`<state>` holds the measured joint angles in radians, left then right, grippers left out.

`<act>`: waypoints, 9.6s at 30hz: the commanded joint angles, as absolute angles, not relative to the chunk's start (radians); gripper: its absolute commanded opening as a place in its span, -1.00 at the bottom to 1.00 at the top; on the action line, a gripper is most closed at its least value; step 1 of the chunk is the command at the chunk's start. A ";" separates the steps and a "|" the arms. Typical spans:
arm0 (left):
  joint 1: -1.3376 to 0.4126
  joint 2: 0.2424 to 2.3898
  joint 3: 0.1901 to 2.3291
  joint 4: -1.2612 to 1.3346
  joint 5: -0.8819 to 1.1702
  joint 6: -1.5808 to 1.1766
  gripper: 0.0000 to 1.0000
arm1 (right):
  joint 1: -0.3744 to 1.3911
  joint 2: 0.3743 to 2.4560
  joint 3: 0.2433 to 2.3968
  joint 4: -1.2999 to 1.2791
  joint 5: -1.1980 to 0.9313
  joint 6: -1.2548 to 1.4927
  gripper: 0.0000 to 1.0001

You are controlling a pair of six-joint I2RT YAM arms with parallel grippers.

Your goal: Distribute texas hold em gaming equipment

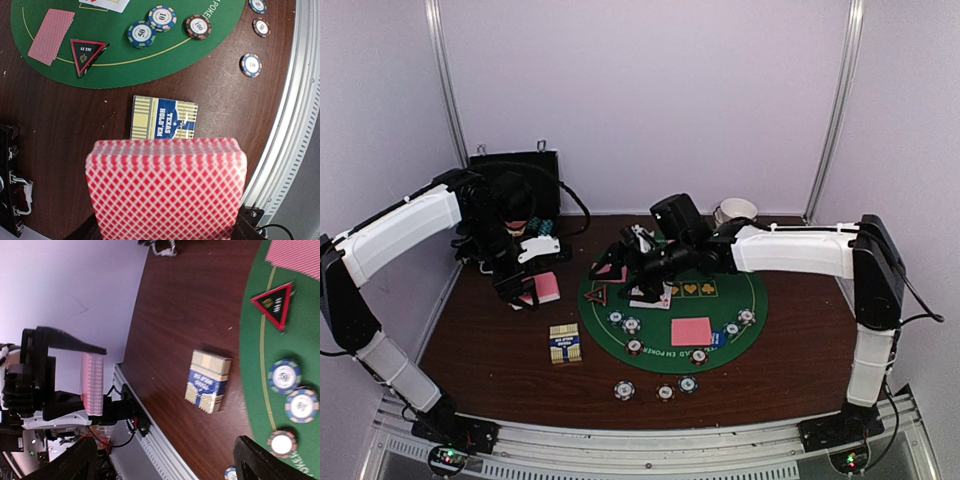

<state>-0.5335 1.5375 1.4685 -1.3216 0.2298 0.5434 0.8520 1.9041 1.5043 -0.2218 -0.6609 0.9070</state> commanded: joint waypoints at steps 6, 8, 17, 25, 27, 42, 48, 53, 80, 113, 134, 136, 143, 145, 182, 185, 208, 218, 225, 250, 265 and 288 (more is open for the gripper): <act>-0.526 1.537 1.508 -1.322 0.254 0.546 -1.00 | 0.929 2.003 1.487 0.183 -0.833 1.202 0.91; -0.526 1.536 1.508 -1.322 0.257 0.544 -1.00 | 0.937 2.023 1.494 0.216 -0.837 1.225 0.90; -0.526 1.538 1.513 -1.321 0.265 0.543 -1.00 | 0.964 2.103 1.565 0.286 -0.851 1.276 0.88; -0.526 1.536 1.512 -1.321 0.263 0.544 -1.00 | 0.972 2.155 1.599 0.385 -0.852 1.347 0.87; -0.526 1.537 1.512 -1.321 0.263 0.544 -1.00 | 0.975 2.163 1.601 0.391 -0.854 1.352 0.87; -0.526 1.543 1.516 -1.322 0.272 0.541 -1.00 | 0.995 2.274 1.738 0.402 -0.826 1.380 0.83; -0.526 1.541 1.509 -1.321 0.274 0.541 -1.00 | 1.000 2.316 1.795 0.376 -0.806 1.376 0.80; -0.526 1.534 1.509 -1.322 0.274 0.541 -1.00 | 0.995 2.337 1.789 0.344 -0.806 1.369 0.64; -0.526 1.523 1.500 -1.323 0.270 0.545 -1.00 | 0.923 2.162 1.640 0.130 -0.829 1.177 -0.04; -0.526 1.508 1.479 -1.327 0.252 0.549 -1.00 | 0.744 1.926 1.795 -0.729 -0.568 0.571 -1.00; -0.526 1.505 1.477 -1.334 0.255 0.549 -1.00 | 0.992 2.242 1.765 -0.631 0.916 -0.387 -1.00; -0.526 1.506 1.480 -1.334 0.257 0.549 -1.00 | 0.996 2.261 1.764 -0.604 0.904 -0.399 -1.00; -0.526 1.505 1.480 -1.333 0.259 0.548 -1.00 | 1.001 2.284 1.753 -0.600 0.836 -0.379 -1.00; -0.526 1.504 1.479 -1.333 0.259 0.547 -1.00 | 1.007 2.278 1.735 -0.600 0.819 -0.370 -1.00; -0.526 1.507 1.492 -1.339 0.258 0.540 -1.00 | 0.902 1.929 1.751 -0.750 0.105 0.338 0.86; -0.526 1.512 1.489 -1.325 0.257 0.534 -1.00 | 0.886 1.890 1.737 -0.668 -0.169 0.499 0.90; -0.526 1.524 1.511 -1.306 0.279 0.518 -1.00 | 0.943 2.052 1.540 0.227 -0.885 1.284 0.96; -0.526 1.528 1.527 -1.306 0.285 0.513 -1.00 | 0.959 2.106 1.590 0.261 -0.899 1.313 0.91; -0.525 1.532 1.537 -1.310 0.294 0.509 -1.00 | 0.969 2.154 1.638 0.322 -0.897 1.355 0.89; -0.526 1.529 1.540 -1.315 0.285 0.512 -1.00 | 0.957 2.269 1.729 0.283 -0.839 1.364 0.61; -0.526 1.526 1.534 -1.315 0.282 0.512 -1.00 | 0.919 2.160 1.682 0.156 -0.869 1.256 -0.13; -0.526 1.522 1.513 -1.315 0.267 0.513 -1.00 | 0.897 2.065 1.631 0.209 -0.884 1.299 -1.00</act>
<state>-0.5308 1.5394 1.5108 -1.3281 0.2653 0.5201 0.9165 2.1235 1.6623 0.2066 -0.8822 1.2953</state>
